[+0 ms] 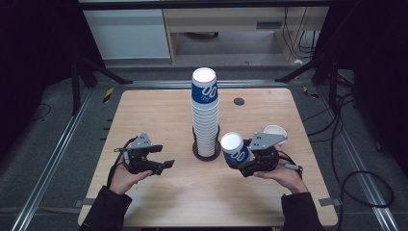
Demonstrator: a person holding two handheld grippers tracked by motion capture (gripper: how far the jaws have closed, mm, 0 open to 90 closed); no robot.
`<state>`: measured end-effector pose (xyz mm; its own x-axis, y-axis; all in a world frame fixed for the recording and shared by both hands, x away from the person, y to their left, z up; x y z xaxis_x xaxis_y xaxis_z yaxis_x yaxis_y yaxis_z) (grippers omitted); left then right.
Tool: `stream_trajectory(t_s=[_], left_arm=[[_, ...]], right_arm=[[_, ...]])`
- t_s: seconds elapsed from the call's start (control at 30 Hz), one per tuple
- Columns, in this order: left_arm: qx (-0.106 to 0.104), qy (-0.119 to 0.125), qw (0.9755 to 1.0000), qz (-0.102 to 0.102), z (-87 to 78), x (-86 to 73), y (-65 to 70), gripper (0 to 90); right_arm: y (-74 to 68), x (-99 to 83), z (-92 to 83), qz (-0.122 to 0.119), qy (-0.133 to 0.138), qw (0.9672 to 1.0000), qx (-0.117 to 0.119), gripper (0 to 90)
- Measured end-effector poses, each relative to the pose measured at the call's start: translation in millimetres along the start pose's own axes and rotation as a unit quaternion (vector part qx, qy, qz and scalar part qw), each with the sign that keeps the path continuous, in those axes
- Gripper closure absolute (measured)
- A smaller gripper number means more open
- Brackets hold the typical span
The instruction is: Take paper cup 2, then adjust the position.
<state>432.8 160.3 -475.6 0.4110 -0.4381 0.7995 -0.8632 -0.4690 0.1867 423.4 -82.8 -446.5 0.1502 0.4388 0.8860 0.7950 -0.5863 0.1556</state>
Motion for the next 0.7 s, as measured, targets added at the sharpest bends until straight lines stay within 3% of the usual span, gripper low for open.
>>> stream_trajectory(t_s=[0.33, 0.7], left_arm=[[-0.028, -0.014, 0.9992, 0.024, 4.7, -0.1, 13.8, 21.9], [-0.070, -0.023, 0.9958, 0.055, 9.4, 5.6, 39.9, 19.9]], right_arm=[[-23.4, -9.9, 14.2, -0.035, -0.032, 0.9979, 0.044, 19.9], [-40.7, -12.9, 25.5, -0.056, -0.045, 0.9945, 0.076, 19.8]])
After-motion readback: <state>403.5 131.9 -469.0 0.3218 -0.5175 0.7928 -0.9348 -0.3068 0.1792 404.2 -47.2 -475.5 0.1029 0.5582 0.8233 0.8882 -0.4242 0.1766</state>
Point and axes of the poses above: each handheld gripper's, and its own axes: z roughly forward along the jaws, x roughly out of its top, y roughly to its right, the point moved 10 cm from there along z, roughly forward along the jaws, and after that the axes turned 11 degrees about -x, right-handed, at the moved point
